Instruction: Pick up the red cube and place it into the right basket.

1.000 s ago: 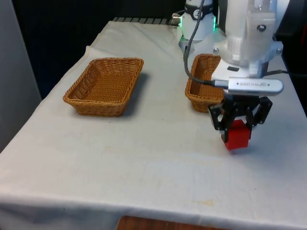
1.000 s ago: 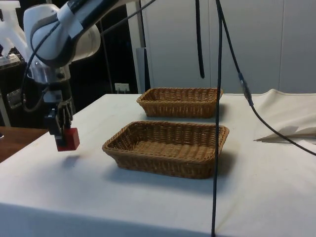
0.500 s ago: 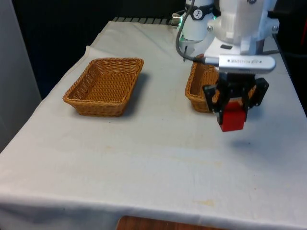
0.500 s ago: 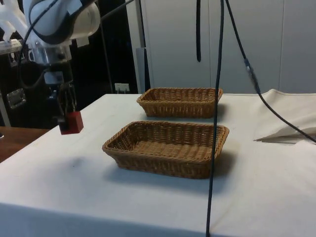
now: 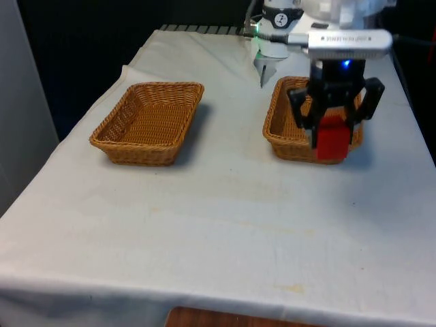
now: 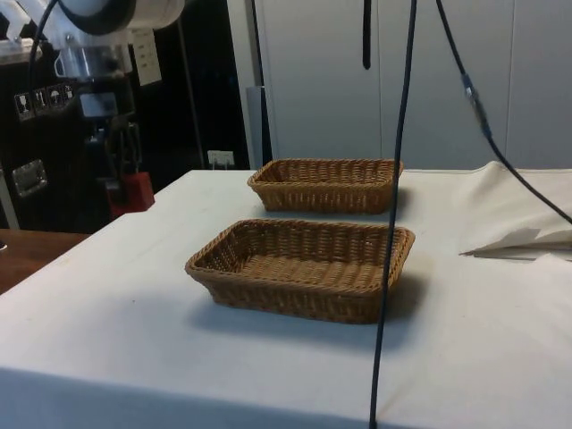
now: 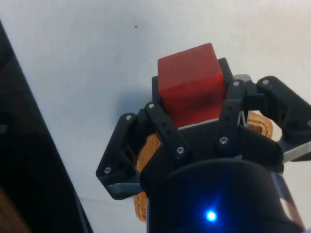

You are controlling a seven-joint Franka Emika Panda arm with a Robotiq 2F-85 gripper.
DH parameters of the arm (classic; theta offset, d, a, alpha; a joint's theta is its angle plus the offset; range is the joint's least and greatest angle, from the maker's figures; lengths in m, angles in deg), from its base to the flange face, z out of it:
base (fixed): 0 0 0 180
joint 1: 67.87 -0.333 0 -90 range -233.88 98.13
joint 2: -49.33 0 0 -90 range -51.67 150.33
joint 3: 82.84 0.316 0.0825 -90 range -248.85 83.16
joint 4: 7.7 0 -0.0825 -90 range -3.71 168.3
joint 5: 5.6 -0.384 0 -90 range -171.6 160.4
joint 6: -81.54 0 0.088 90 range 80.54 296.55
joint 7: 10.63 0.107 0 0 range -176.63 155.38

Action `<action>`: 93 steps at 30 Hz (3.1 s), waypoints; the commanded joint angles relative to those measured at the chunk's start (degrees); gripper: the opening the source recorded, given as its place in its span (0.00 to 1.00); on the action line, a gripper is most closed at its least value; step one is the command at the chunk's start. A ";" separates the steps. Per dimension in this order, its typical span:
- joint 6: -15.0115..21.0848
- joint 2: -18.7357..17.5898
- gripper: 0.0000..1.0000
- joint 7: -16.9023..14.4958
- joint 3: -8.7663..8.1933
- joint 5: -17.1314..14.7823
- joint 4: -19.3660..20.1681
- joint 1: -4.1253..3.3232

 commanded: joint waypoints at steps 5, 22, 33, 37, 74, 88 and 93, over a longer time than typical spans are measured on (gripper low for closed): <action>1.60 1.55 0.01 1.09 -0.29 0.46 1.43 -0.86; 5.10 4.76 0.01 4.41 -0.46 5.90 6.02 -2.29; 7.45 8.54 0.01 5.27 0.00 7.56 11.17 -2.81; 8.31 9.45 0.01 5.16 0.29 7.33 12.83 -2.81; 20.91 19.54 0.01 5.10 2.64 7.68 36.84 -2.75; 24.75 23.49 0.01 4.76 3.44 7.45 45.49 -2.46; 27.39 25.73 0.01 5.10 3.44 7.85 49.79 -2.69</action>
